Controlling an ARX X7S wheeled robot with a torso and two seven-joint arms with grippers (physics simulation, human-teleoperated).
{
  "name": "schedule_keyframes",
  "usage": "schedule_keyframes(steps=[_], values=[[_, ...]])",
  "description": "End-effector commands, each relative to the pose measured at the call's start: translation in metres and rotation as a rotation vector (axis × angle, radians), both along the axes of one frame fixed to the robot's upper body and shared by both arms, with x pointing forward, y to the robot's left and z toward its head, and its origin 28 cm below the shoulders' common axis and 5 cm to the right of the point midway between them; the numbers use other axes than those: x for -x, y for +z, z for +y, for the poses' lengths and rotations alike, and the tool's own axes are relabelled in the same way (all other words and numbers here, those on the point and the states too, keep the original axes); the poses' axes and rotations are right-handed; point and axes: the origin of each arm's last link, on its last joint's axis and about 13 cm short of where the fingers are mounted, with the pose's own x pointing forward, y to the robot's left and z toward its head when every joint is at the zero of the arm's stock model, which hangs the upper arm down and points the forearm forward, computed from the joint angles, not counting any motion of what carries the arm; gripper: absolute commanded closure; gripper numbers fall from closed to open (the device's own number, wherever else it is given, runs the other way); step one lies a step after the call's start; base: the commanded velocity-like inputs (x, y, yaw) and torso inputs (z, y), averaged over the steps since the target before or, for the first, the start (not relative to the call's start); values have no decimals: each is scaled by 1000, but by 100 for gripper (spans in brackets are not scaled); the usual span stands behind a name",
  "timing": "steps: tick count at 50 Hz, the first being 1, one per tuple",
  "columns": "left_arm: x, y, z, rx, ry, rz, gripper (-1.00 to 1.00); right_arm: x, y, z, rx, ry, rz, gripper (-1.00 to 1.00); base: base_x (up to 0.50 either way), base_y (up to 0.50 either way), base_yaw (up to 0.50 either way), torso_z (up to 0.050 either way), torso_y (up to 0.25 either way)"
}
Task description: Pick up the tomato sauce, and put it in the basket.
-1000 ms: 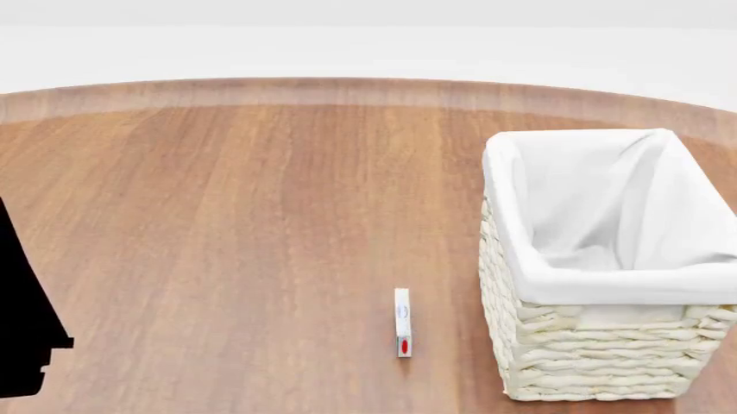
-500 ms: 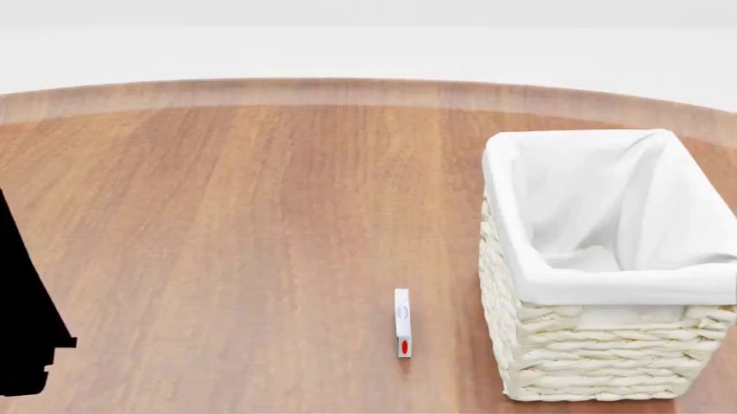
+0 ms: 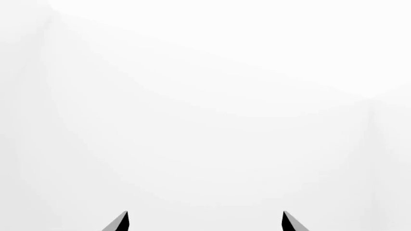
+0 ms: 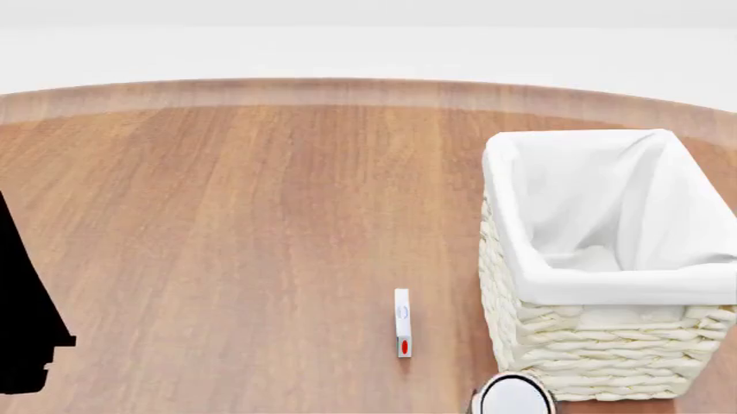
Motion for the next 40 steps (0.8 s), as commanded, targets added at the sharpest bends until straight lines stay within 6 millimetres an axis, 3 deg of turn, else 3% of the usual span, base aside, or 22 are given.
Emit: schedule_keyframes(steps=[1,8,26,33,40], values=[[0,0,1,-3,3,-1,-100,-40,56,-2,147,10,-256,100,0,0,0,0,0],[1,-1,0,-8,6,2,-100,-57,74,3,194,64,-340,100,0,0,0,0,0],[3,1,0,-12,9,1,-100,-106,132,-20,335,28,-487,100,0,0,0,0,0],[4,2,1,-15,13,-2,-100,-140,147,-47,359,-47,-478,100,0,0,0,0,0],[5,2,1,-19,12,-5,-100,-160,163,-66,365,-105,-474,100,0,0,0,0,0]])
